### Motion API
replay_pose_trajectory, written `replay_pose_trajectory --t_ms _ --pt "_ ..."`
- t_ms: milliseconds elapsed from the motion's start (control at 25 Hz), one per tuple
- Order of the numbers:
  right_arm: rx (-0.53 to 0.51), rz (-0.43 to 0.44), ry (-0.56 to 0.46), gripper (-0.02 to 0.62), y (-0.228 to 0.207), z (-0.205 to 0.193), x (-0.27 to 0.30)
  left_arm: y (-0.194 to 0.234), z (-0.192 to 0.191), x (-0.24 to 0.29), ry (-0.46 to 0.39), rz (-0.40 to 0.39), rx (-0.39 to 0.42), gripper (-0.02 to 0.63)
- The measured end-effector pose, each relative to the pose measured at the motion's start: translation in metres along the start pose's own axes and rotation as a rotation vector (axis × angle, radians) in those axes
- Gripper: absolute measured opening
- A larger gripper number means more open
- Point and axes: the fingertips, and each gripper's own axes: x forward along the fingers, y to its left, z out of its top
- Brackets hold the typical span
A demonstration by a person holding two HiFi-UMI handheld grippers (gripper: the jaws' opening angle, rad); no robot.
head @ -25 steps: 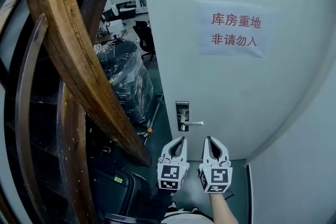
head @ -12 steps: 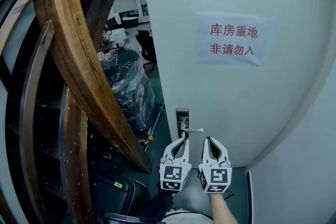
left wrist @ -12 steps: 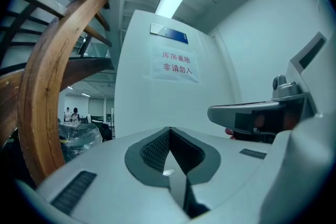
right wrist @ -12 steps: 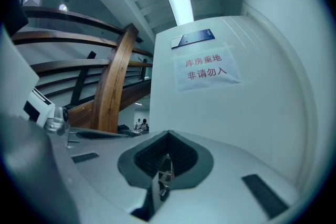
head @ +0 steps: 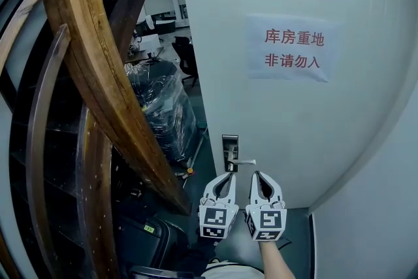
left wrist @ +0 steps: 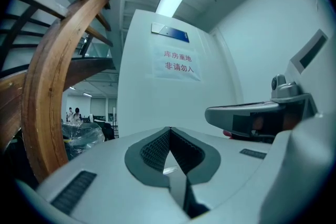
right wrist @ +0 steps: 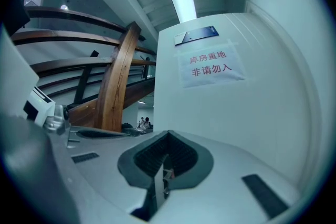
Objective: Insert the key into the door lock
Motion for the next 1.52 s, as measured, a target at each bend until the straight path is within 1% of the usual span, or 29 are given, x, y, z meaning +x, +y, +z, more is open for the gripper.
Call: replay_pose_trajectory --t_ms 280,880,1520 --pt "0.006 0.010 0.008 0.005 0.005 -0.005 0.000 0.014 -0.005 -0.007 0.009 0.034 -0.007 0.003" --pt "-0.021 0.020 0.018 0.005 0.011 -0.009 0.006 0.025 -0.010 -0.009 0.016 0.043 -0.008 0.003" --pt "-0.018 0.020 0.019 0.005 0.010 -0.009 0.016 0.039 -0.010 -0.005 0.014 0.059 -0.008 0.003"
